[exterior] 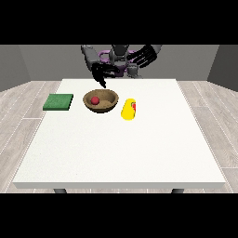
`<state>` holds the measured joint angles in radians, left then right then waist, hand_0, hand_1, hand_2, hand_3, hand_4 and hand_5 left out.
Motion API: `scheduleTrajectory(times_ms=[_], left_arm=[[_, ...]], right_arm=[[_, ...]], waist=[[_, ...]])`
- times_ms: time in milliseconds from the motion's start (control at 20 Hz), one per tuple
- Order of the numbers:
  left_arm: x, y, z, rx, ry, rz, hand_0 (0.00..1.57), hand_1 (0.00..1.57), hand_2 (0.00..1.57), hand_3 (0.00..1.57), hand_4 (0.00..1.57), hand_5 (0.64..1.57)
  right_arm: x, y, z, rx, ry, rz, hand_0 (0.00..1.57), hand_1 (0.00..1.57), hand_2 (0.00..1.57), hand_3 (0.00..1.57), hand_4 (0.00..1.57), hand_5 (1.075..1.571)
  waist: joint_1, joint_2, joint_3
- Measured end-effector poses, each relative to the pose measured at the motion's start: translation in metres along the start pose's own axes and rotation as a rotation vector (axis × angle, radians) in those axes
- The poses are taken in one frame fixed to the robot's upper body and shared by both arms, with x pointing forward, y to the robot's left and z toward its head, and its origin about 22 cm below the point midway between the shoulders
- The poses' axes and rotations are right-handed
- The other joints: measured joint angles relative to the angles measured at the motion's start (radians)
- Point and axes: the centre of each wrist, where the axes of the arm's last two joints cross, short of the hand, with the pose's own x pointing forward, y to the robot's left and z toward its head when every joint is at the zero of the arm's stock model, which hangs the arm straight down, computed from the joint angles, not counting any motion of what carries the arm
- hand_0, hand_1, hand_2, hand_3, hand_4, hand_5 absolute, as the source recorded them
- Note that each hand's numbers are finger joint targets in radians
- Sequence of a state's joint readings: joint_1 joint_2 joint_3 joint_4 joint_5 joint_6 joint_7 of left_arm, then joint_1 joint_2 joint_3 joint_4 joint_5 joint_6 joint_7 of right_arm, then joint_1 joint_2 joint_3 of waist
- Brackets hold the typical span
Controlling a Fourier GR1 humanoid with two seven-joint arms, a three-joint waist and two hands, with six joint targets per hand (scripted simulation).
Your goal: Pick the cup and pour the ball into the bowl, then pick the bowl and place it on the pad
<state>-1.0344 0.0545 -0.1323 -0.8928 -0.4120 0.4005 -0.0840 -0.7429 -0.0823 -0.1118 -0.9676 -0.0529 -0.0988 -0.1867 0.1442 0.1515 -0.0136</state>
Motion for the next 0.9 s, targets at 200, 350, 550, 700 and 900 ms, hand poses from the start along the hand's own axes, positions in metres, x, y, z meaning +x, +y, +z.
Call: scheduleTrajectory(times_ms=[200, 350, 550, 700, 900], left_arm=[[0.012, 0.026, -0.013, -0.011, 0.032, 0.386, 0.00, 0.00, 0.00, 0.00, 0.44, 1.544], [0.001, 0.065, -0.022, -0.060, 0.032, 0.575, 0.00, 0.00, 0.00, 0.00, 0.36, 1.545], [-0.020, 0.133, -0.032, -0.098, 0.044, 0.711, 0.00, 0.00, 0.00, 0.00, 0.29, 1.548], [-0.037, 0.175, -0.031, -0.091, 0.055, 0.761, 0.00, 0.00, 0.00, 0.00, 0.25, 1.547], [-0.049, 0.217, -0.026, -0.084, 0.057, 0.796, 0.00, 0.00, 0.00, 0.00, 0.23, 1.557]], right_arm=[[-0.005, 0.012, 0.004, -0.011, 0.007, -0.027, 0.00, 0.00, 0.41, 0.39, 0.69, 1.571], [-0.017, 0.015, 0.014, -0.037, 0.024, -0.044, 0.00, 0.00, 0.35, 0.17, 0.40, 1.571], [-0.022, 0.022, 0.022, -0.024, 0.027, -0.064, 0.00, 0.00, 0.00, 0.00, 0.00, 1.570], [-0.022, 0.032, 0.026, -0.006, 0.026, -0.070, 0.00, 0.00, 0.00, 0.00, 0.00, 1.569], [-0.036, 0.040, 0.037, 0.016, 0.041, -0.076, 0.00, 0.00, 0.00, 0.00, 0.00, 1.570]], waist=[[0.040, 0.028, 0.0013], [0.082, 0.041, 0.0052], [0.081, 0.050, 0.0097], [0.064, 0.053, 0.0115], [0.044, 0.061, 0.0128]])
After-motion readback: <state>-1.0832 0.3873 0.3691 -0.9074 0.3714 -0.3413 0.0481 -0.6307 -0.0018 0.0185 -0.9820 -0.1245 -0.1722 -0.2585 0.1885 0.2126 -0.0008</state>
